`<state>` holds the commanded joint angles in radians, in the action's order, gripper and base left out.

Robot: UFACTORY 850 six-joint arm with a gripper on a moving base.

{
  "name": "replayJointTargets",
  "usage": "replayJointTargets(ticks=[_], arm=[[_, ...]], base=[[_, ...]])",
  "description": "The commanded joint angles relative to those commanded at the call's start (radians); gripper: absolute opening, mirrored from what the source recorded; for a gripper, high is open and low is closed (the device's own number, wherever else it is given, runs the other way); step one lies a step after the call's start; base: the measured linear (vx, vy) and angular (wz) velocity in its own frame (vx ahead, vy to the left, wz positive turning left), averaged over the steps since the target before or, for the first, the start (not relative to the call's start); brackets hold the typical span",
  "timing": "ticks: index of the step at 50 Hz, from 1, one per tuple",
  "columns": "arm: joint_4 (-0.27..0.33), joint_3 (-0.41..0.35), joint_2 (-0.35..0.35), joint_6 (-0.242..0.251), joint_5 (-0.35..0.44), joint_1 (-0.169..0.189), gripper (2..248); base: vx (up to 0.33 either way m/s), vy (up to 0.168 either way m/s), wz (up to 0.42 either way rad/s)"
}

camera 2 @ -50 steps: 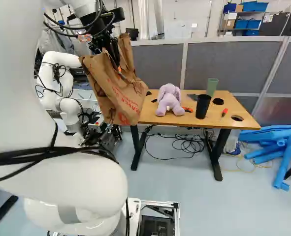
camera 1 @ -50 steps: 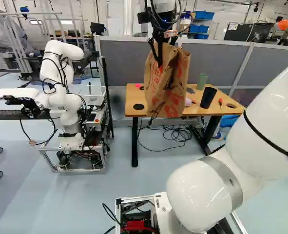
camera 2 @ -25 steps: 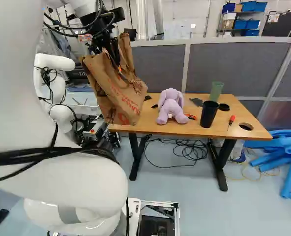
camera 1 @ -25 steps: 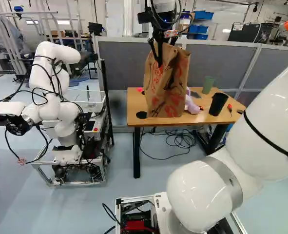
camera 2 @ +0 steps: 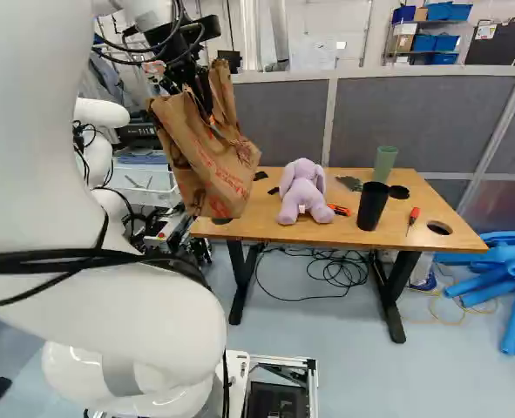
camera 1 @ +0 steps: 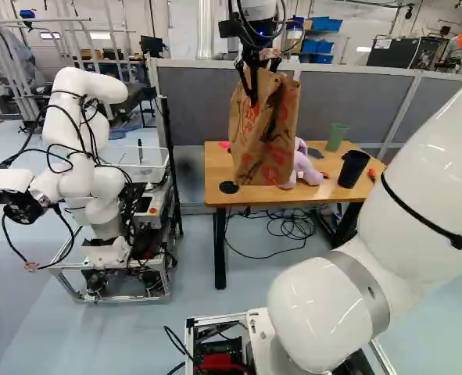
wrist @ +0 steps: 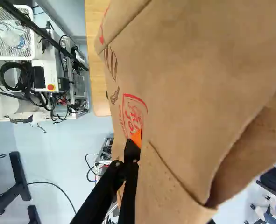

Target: Pick up the bag on the ground and place it on the table

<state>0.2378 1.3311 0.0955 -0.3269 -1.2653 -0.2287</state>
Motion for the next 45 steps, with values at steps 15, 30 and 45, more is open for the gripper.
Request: replayJointTargets(ticks=[15, 30, 45], arm=[[0.000, 0.021, -0.023, 0.000, 0.000, -0.003, 21], [0.000, 0.073, -0.106, 0.000, 0.000, -0.011, 21], [0.000, 0.142, -0.218, 0.000, 0.000, -0.022, 21]], base=[[0.000, 0.000, 0.000], [0.000, 0.000, 0.000], [0.000, 0.000, 0.000]])
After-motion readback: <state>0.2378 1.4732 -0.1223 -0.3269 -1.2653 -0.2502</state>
